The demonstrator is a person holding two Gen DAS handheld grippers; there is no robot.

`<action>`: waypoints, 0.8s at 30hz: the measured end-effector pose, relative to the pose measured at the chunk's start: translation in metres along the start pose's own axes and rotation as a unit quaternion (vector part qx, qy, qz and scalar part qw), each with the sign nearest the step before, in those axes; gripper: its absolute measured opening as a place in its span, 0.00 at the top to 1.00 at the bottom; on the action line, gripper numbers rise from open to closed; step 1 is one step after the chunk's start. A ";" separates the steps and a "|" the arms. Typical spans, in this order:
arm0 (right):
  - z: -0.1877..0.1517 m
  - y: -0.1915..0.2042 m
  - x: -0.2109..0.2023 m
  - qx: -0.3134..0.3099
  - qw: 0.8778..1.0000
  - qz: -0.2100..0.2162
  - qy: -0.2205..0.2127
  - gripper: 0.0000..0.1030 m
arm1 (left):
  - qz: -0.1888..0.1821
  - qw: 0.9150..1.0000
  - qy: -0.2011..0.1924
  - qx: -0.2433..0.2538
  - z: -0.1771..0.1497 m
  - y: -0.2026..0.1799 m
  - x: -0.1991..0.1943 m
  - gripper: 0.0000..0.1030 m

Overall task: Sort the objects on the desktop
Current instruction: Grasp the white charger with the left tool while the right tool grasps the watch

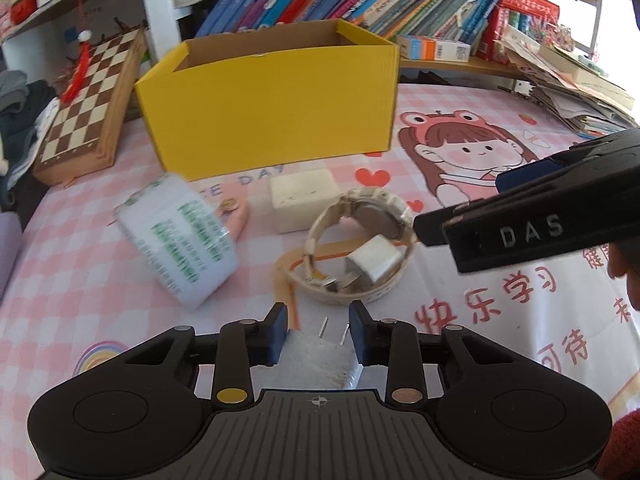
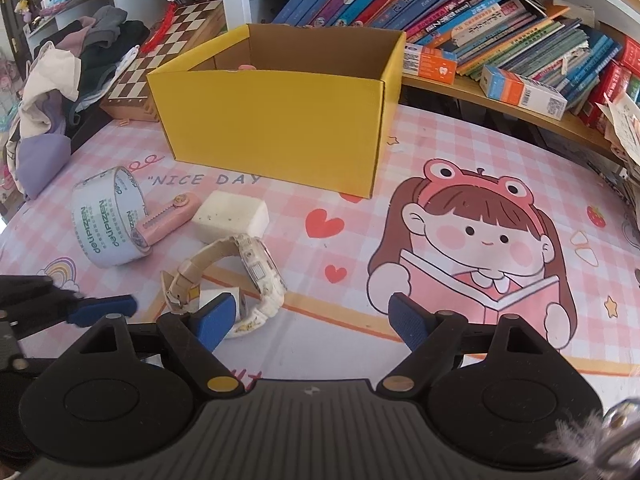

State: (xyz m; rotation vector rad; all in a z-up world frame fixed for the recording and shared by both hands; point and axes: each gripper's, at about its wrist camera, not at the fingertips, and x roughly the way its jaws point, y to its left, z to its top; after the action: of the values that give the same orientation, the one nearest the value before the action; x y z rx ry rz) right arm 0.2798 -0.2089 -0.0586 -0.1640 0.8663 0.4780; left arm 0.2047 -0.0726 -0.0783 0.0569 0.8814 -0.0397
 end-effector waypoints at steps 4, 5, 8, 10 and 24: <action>0.005 0.003 0.010 -0.004 1.000 0.006 0.006 0.37 | 0.007 1.000 0.001 -0.007 -0.002 0.007 -0.005 0.71; 0.007 0.004 0.012 -0.005 1.000 0.007 0.008 0.41 | 0.009 1.000 0.000 -0.006 -0.003 0.007 -0.006 0.71; 0.010 0.009 0.019 -0.012 1.000 0.014 0.010 0.44 | 0.013 1.000 -0.003 0.000 -0.005 0.007 -0.011 0.82; 0.012 0.013 0.024 -0.018 1.000 0.017 0.012 0.46 | 0.013 1.000 0.001 0.008 -0.006 0.006 -0.011 0.88; 0.018 0.017 0.046 -0.013 0.999 0.022 0.030 0.63 | 0.050 0.998 0.012 0.027 -0.021 0.006 -0.022 0.36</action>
State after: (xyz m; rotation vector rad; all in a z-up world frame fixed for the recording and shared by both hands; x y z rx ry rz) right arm 0.3096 -0.1729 -0.0810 -0.1845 0.9235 0.5288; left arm 0.1751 -0.0652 -0.0749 0.1518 0.9006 0.0298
